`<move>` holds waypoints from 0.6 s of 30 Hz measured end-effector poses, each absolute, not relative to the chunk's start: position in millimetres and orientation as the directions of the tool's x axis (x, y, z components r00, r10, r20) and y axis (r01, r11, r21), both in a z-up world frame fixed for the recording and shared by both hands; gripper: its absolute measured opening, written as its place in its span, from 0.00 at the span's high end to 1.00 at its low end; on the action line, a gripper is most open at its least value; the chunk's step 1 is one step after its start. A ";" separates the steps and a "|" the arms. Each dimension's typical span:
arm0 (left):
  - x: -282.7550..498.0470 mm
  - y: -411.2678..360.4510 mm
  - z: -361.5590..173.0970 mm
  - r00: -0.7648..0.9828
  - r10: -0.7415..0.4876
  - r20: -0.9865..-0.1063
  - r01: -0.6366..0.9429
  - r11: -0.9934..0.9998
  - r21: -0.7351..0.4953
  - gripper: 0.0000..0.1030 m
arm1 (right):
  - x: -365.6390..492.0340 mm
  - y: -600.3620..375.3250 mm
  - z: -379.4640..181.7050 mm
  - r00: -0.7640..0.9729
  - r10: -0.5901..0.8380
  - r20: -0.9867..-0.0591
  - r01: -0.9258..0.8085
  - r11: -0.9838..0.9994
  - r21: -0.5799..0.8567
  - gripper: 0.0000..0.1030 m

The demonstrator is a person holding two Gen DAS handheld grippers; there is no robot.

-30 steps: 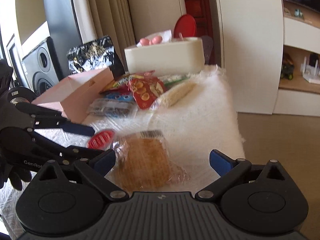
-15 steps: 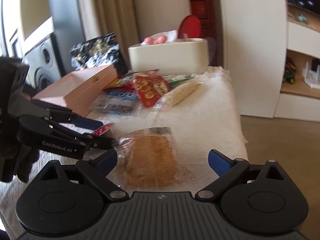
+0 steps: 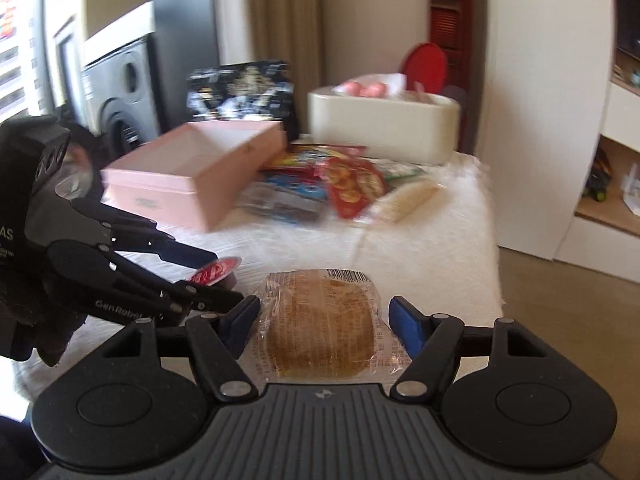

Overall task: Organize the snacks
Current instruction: 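Grasp the red cup's stick with left tool while right tool grasps the bun, then place red cup in pink box with left tool while right tool places the bun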

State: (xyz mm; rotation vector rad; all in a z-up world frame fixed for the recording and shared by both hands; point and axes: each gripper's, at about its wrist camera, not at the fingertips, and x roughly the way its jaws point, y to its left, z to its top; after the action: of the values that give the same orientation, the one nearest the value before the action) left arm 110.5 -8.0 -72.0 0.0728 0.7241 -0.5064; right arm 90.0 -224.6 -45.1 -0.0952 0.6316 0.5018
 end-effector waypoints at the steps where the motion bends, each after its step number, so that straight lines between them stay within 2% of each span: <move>1: 97.0 1.3 -67.9 0.643 -0.420 -0.640 0.459 0.881 -0.117 0.39 | 82.9 -220.3 -40.1 0.685 0.437 -0.583 -0.499 0.864 0.061 0.31; 5: 58.8 46.0 -41.4 0.713 -0.383 -0.588 0.390 0.913 -0.122 0.39 | 66.0 -197.1 -17.9 0.641 0.527 -0.558 -0.588 0.804 0.083 0.32; 9: 65.4 92.6 2.5 0.816 -0.303 -0.493 0.292 0.951 -0.101 0.38 | 78.0 -159.8 12.0 0.579 0.632 -0.516 -0.682 0.722 0.119 0.32; 15: 159.4 155.3 48.6 0.883 -0.258 -0.392 0.172 0.955 -0.241 0.38 | 147.2 -86.2 44.2 0.618 0.639 -0.458 -0.709 0.704 0.025 0.34; 18: 217.7 177.4 55.9 0.879 -0.241 -0.412 0.104 0.939 -0.329 0.38 | 188.7 -55.2 43.2 0.700 0.616 -0.362 -0.664 0.747 -0.012 0.34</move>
State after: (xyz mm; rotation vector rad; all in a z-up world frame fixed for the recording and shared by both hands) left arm 217.7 177.4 55.9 -0.3044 0.4653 -0.1829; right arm 188.7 -55.2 43.2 -0.1464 0.3495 0.7161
